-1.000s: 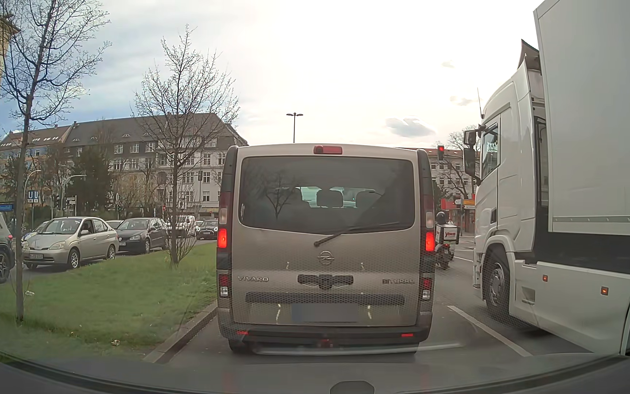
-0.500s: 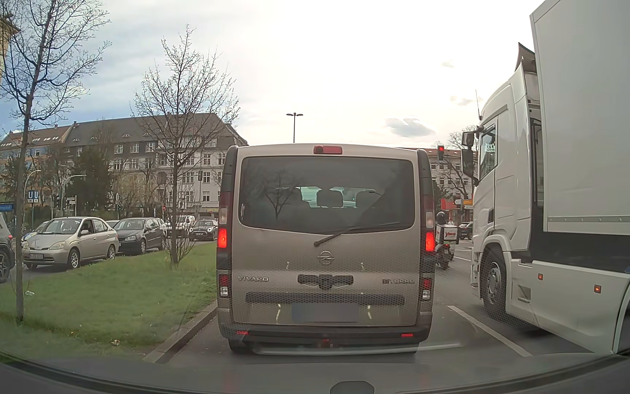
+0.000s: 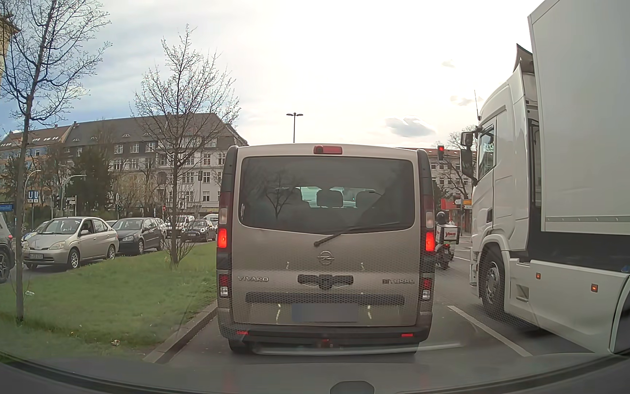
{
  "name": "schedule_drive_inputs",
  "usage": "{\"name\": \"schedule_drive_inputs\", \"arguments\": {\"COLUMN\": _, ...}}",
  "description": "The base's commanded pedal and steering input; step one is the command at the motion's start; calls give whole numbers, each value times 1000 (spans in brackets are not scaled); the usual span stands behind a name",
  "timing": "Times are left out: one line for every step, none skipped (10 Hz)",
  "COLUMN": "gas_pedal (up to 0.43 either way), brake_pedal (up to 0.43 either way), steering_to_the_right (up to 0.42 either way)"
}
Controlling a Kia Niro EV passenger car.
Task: Follow the waypoints while adhering to traffic rules and regulations
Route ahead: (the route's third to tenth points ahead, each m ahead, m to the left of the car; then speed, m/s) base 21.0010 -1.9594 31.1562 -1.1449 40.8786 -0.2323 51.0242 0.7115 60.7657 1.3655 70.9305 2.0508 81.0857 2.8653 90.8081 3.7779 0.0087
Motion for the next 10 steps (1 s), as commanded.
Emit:
{"name": "schedule_drive_inputs", "arguments": {"gas_pedal": 0, "brake_pedal": 299, "steering_to_the_right": -3}}
{"name": "schedule_drive_inputs", "arguments": {"gas_pedal": 0, "brake_pedal": 299, "steering_to_the_right": -3}}
{"name": "schedule_drive_inputs", "arguments": {"gas_pedal": 0, "brake_pedal": 299, "steering_to_the_right": -3}}
{"name": "schedule_drive_inputs", "arguments": {"gas_pedal": 0, "brake_pedal": 299, "steering_to_the_right": -3}}
{"name": "schedule_drive_inputs", "arguments": {"gas_pedal": 0, "brake_pedal": 299, "steering_to_the_right": -3}}
{"name": "schedule_drive_inputs", "arguments": {"gas_pedal": 0, "brake_pedal": 299, "steering_to_the_right": -3}}
{"name": "schedule_drive_inputs", "arguments": {"gas_pedal": 0, "brake_pedal": 299, "steering_to_the_right": -3}}
{"name": "schedule_drive_inputs", "arguments": {"gas_pedal": 0, "brake_pedal": 299, "steering_to_the_right": -3}}
{"name": "schedule_drive_inputs", "arguments": {"gas_pedal": 0, "brake_pedal": 299, "steering_to_the_right": -3}}
{"name": "schedule_drive_inputs", "arguments": {"gas_pedal": 0, "brake_pedal": 299, "steering_to_the_right": -3}}
